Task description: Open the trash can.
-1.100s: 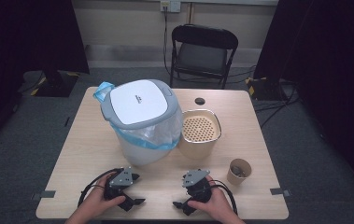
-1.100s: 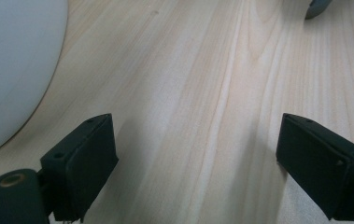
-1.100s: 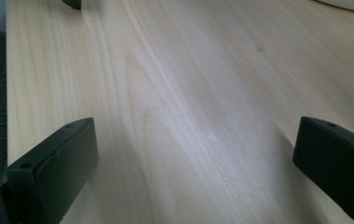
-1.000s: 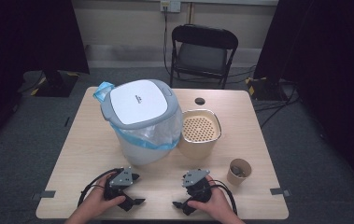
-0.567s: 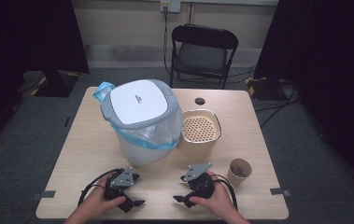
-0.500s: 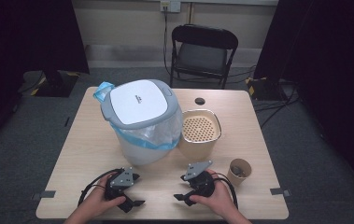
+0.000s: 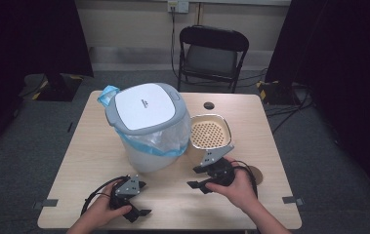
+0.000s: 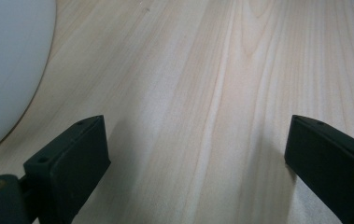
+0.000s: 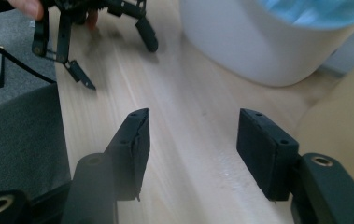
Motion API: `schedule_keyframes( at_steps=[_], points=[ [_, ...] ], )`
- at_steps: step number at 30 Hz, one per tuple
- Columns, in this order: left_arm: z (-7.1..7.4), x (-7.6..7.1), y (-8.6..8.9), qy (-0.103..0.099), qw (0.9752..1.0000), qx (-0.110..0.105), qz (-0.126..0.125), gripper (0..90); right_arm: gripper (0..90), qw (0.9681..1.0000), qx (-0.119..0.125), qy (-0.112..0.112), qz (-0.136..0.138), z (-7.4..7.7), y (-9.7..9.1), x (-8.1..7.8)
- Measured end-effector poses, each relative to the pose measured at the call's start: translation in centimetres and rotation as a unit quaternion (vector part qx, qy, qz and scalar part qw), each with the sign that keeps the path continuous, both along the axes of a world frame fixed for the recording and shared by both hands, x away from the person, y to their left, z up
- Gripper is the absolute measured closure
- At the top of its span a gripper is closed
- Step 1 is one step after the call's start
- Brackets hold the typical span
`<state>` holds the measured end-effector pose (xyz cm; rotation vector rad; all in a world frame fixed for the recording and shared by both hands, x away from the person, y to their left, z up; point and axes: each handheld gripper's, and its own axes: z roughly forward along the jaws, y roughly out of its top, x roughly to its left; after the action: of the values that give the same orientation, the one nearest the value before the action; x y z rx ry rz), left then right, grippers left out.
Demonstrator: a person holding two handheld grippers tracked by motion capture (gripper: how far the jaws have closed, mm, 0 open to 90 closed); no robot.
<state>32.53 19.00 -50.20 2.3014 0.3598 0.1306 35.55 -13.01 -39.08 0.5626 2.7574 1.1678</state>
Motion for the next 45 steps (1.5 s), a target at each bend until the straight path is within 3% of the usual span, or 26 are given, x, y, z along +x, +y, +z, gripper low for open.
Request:
schedule_keyframes(
  at_steps=[5,9,19,24,28,34,45],
  points=[
    [0.0,0.0,0.0,0.001,1.0000,-0.001,0.001,5.6,47.8,1.0000,-0.002,-0.005,-0.006,1.9,-0.4,1.0],
    [0.0,0.0,0.0,-0.001,1.0000,0.002,0.001,5.6,48.9,0.9997,0.014,0.000,-0.017,4.0,-1.0,2.3],
    [0.0,0.0,0.0,-0.002,1.0000,-0.002,0.001,5.5,50.5,0.9994,0.010,-0.007,-0.033,7.4,-1.7,4.5],
    [0.0,0.0,0.0,-0.002,1.0000,-0.001,0.001,5.5,53.0,0.9990,-0.002,-0.014,-0.042,8.6,-2.1,5.8],
    [0.0,0.0,0.0,-0.001,1.0000,-0.002,0.001,5.5,56.8,0.9985,0.005,-0.008,-0.053,9.5,-2.5,6.9],
    [0.1,0.0,0.0,-0.001,1.0000,0.001,0.000,5.6,64.1,0.9979,0.001,-0.016,-0.063,10.9,-2.4,8.1],
    [0.1,0.0,0.0,0.000,1.0000,0.002,-0.004,5.2,68.0,0.9965,-0.004,-0.020,-0.081,12.7,-1.8,10.7]
  ],
)
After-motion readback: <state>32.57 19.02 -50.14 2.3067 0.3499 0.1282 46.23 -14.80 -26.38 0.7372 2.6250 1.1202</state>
